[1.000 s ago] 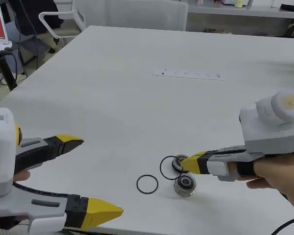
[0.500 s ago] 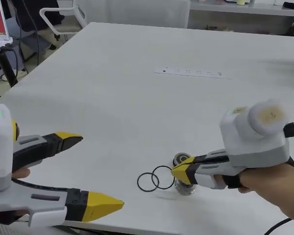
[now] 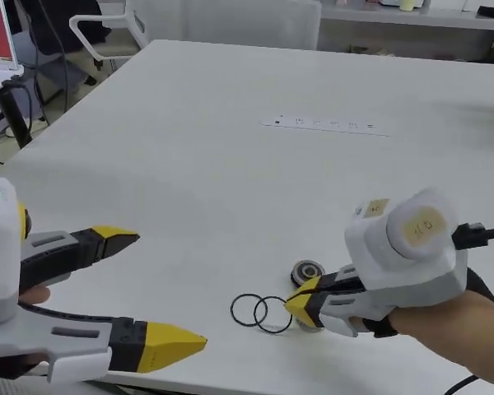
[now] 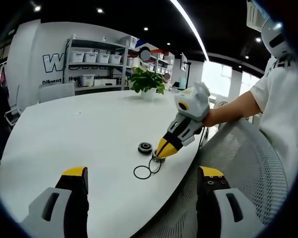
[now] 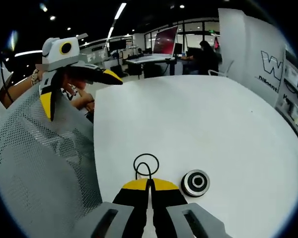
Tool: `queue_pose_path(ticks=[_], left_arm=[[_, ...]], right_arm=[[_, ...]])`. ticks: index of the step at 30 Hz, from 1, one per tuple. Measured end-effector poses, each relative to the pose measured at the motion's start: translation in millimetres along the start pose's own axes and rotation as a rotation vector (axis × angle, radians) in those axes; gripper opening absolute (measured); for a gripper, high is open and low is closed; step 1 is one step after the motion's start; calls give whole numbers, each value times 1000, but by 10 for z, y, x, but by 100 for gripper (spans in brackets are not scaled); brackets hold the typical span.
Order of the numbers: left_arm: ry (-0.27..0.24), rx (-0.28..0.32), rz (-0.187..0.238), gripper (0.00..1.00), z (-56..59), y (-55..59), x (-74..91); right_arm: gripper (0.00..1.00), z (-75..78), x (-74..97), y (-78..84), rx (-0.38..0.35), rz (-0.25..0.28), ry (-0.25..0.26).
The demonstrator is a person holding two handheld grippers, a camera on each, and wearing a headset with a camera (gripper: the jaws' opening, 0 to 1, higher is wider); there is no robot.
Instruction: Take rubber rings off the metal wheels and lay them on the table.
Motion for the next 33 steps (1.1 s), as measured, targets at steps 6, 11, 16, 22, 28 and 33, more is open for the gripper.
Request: queue_pose_path(ticks=[6, 11, 16, 22, 28, 33], left_arm=[[-2, 4, -2, 87, 2, 0, 2], [0, 1, -5, 87, 6, 1, 2], [-2, 1, -3, 86, 8, -4, 4], [-4, 1, -3, 85, 6, -5, 7], [-5, 3, -3, 84, 5, -6, 11], [-4, 1, -7, 83, 8, -3, 11]], right_arm=[[0, -7, -17, 13, 49, -23, 9], [0, 3, -17, 9, 51, -23, 13], [1, 7, -18, 1, 66, -23, 21], [1, 17, -21, 2, 76, -27, 26], [3, 38, -14, -12, 78, -23, 37], [3, 72, 20, -52, 49, -1, 47]])
Point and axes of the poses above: the centre of the closed fingertips' face, and the gripper's own axes: x roughly backward along the fingers, z roughly to its right, y roughly out of its underside, the point moved 6 cm from there along x, roughly backward along the fingers, and after that the axes turned 9 degrees about z, right-handed, at the moved point
